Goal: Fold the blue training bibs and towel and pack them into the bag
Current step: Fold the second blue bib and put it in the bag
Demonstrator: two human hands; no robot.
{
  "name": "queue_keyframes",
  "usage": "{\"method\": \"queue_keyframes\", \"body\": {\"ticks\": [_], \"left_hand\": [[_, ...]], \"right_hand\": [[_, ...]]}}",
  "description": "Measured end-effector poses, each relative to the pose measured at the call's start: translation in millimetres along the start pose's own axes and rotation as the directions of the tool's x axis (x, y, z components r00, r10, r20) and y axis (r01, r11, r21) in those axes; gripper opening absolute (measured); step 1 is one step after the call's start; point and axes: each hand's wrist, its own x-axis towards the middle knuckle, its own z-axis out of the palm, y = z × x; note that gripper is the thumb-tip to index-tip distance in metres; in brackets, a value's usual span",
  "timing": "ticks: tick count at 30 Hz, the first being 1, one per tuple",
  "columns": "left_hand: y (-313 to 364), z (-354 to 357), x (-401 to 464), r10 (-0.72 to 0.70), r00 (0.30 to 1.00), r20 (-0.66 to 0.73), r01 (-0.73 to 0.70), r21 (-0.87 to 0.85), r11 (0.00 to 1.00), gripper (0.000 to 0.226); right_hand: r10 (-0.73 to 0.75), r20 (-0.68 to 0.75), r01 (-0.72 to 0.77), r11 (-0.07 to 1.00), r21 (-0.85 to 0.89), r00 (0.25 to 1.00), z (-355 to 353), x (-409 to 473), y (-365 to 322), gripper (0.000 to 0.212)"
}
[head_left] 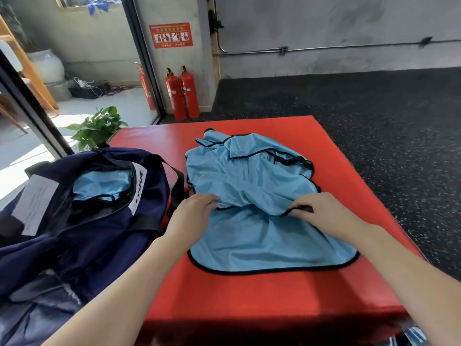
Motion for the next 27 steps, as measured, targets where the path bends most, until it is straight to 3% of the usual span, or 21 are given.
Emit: {"method": "queue_keyframes", "body": {"ticks": [4,13,20,27], "left_hand": [[-0.3,-10.4,-5.0,-0.056,0.998,-0.043,0.051,-0.114,0.992,0.021],[-0.3,-29.5,-46.3,-0.062,0.998,0.024,0.063,-0.047,0.997,0.027],[-5.4,-39.2,-78.0,-0.139,0.985,0.101,0.145,-0.059,0.988,0.011],[-1.7,-37.5,-93.7,-0.21,0.976,0.055,0.217,-0.23,0.949,0.013]], "right_hand": [[0.116,-0.147,-0.1,0.989,0.111,0.982,-17.2,-10.6,-3.6,0.005],[0.201,-0.175,-0.171,0.97,0.173,0.964,-30.0,-52.0,7.7,0.02],[0.077,-0.192,-0.085,0.996,-0.034,0.978,-21.7,-81.8,2.5,0.033],[-0.136,-0.027,0.118,0.928,-0.353,0.99,-20.1,-98.6,10.8,0.047]]}}
